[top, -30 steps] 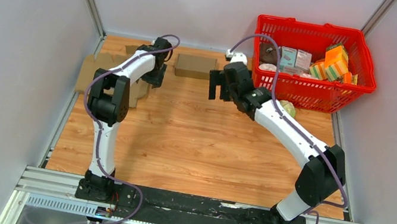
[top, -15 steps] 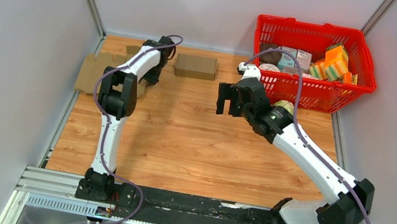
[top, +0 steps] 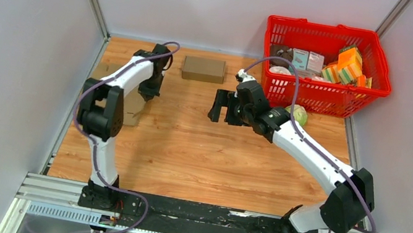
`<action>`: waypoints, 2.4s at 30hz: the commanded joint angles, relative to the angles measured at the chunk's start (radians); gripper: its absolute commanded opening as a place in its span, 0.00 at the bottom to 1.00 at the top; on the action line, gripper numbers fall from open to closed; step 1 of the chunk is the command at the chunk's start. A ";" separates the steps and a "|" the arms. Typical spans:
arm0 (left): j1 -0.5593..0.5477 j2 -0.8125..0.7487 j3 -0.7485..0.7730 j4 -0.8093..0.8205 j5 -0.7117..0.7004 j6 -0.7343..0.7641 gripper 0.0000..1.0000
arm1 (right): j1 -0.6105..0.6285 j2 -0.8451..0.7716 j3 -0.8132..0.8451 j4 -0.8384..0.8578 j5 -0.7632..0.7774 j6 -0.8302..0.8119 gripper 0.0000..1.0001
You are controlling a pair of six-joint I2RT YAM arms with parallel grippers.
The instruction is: Fold the paper box
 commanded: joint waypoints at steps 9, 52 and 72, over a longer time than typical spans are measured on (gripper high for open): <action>-0.263 -0.656 -0.585 0.340 0.326 -0.471 0.00 | -0.049 0.317 0.219 0.191 -0.266 0.255 1.00; -0.420 -0.969 -0.649 0.506 0.422 -0.288 0.50 | -0.067 0.211 -0.061 0.236 -0.235 -0.355 0.00; -0.405 -0.624 -0.201 0.357 0.328 -0.249 0.16 | -0.072 -0.019 -0.043 0.148 -0.479 -0.445 0.00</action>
